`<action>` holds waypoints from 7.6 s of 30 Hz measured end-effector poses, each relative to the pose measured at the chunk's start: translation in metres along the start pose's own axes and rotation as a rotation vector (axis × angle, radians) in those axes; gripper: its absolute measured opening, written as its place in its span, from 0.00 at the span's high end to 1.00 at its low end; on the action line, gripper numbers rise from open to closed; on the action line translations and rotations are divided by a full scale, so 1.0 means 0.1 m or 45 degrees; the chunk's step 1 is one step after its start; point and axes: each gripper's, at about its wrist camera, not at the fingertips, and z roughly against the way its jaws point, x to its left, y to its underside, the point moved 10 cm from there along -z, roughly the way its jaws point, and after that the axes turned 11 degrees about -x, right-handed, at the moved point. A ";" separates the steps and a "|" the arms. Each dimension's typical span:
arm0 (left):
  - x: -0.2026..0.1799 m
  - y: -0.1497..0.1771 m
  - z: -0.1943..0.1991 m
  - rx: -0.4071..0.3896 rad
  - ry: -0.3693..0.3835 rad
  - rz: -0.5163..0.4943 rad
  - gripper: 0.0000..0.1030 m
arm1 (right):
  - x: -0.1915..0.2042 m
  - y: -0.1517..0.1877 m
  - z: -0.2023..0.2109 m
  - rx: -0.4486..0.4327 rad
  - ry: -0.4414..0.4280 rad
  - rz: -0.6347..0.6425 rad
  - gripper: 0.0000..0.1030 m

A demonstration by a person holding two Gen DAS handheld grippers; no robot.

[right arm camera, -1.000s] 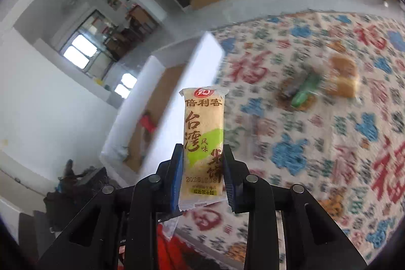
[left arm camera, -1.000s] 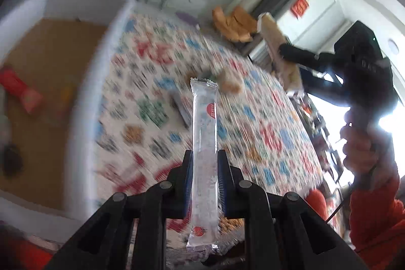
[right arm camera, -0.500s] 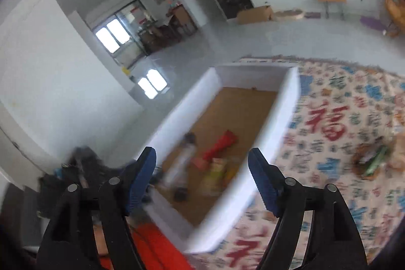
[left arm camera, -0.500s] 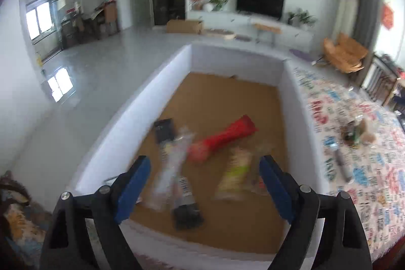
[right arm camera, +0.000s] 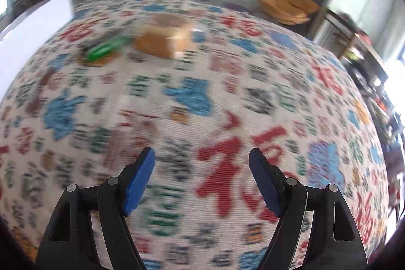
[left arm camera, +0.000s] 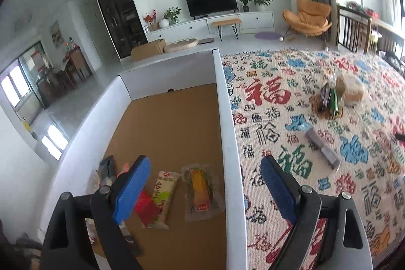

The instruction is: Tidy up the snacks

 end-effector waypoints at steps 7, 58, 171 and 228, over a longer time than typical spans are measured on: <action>0.23 0.13 0.07 0.051 0.016 0.137 0.14 | -0.41 0.10 -0.22 -0.024 0.043 -0.212 0.23; -1.83 0.46 -1.14 0.346 0.253 0.210 0.12 | -0.53 0.17 -0.31 0.004 0.056 -0.332 0.07; -1.75 0.54 -1.14 0.254 0.275 0.102 0.00 | -0.64 0.05 -0.50 0.015 0.053 -0.352 0.03; -1.53 0.19 -0.16 0.183 0.774 0.497 0.82 | 0.05 -1.01 -0.28 0.306 -0.478 -0.503 0.34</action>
